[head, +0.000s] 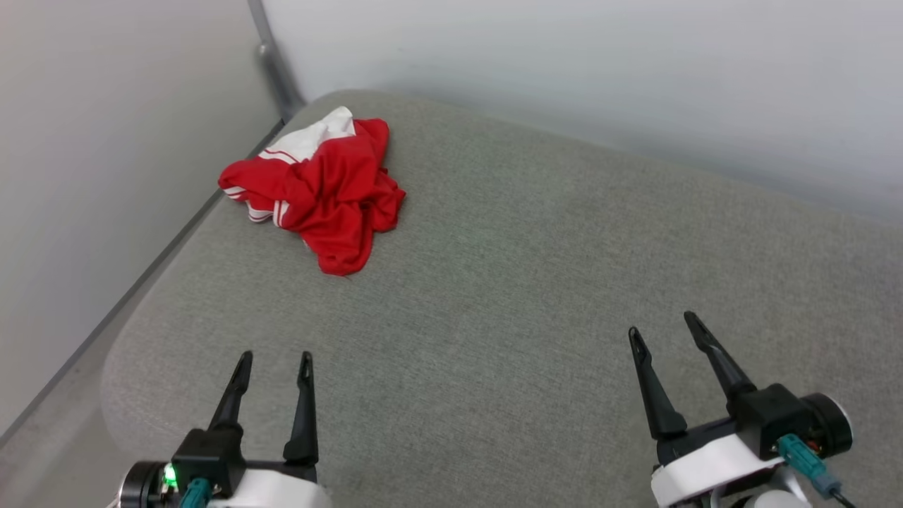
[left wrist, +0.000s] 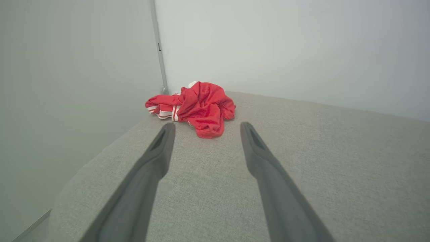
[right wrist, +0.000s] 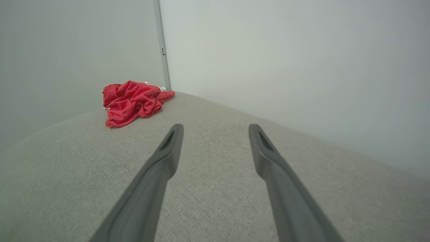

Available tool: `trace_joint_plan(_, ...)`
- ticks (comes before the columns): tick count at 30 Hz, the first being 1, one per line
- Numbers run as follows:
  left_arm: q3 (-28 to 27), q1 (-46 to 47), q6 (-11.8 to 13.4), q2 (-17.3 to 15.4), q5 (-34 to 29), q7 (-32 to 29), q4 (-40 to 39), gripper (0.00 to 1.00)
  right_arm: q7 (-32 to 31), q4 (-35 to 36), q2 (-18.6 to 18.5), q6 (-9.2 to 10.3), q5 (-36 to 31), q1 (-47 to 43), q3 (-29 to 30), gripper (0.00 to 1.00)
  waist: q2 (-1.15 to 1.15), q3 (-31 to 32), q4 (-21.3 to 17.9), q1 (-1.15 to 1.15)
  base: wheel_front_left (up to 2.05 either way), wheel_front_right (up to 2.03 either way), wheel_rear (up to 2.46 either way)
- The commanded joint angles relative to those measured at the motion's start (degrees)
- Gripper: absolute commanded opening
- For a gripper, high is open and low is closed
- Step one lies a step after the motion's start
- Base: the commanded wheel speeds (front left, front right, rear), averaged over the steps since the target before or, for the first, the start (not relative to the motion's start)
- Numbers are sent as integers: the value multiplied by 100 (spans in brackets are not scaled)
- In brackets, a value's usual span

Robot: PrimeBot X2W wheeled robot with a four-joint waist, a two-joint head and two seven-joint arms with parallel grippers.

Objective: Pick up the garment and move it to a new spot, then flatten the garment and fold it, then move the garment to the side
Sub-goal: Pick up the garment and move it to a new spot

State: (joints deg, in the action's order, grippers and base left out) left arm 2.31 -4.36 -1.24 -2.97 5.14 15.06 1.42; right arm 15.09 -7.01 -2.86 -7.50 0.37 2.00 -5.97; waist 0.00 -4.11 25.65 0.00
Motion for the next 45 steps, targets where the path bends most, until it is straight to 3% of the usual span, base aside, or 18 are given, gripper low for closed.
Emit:
trace_joint_plan(1, -11, 129, -68, 12, -50, 17, -1, 100, 12, 42, -3, 2, -65, 95, 12, 100, 0, -175, -121, 0, 0, 0, 0)
trace_joint_plan(7, -284, 795, -388, -80, 62, 18, 228, 100, 12, 159, -3, 2, -367, 313, 11, 100, 0, -776, -445, 0, 0, 0, 0)
trace_joint_plan(12, -385, 1713, -575, -562, 437, -69, 1089, 100, 12, 392, -5, 2, -647, 500, 23, 100, 0, -1347, -726, 0, 0, 0, 0)
trace_joint_plan(15, -219, 2562, -615, -1084, 1180, -705, 1640, 100, 12, 520, -5, 2, -732, 588, -24, 100, 0, -1674, -911, 0, 0, 0, 0)
trace_joint_plan(19, 404, 3440, -611, -2326, 2120, -1640, 2170, 100, 12, 702, -1, 2, -756, 746, -161, 100, 0, -2111, -1162, 0, 0, 0, 0)
trace_joint_plan(23, 915, 4242, -613, -3267, 3016, -2643, 2541, 100, -11, 907, -5, 2, -786, 886, -245, 100, 0, -2495, -1373, 0, 0, 0, 0)
trace_joint_plan(28, 1482, 4901, -614, -4142, 3812, -3746, 2832, 100, -72, 1116, -2, 2, -782, 1001, -347, 100, 0, -2927, -1584, 0, 0, 0, 0)
trace_joint_plan(36, 1847, 5414, -614, -4587, 5160, -4725, 3210, 100, -120, 1229, -5, 2, -885, 1049, -382, 100, 0, -3296, -1867, 0, 0, 0, 0)
trace_joint_plan(45, 2422, 5421, -617, -4487, 5895, -5255, 3436, 99, -188, 1346, -10, 4, -1002, 1048, -277, 100, 0, -3512, -1902, 0, 0, 0, 0)
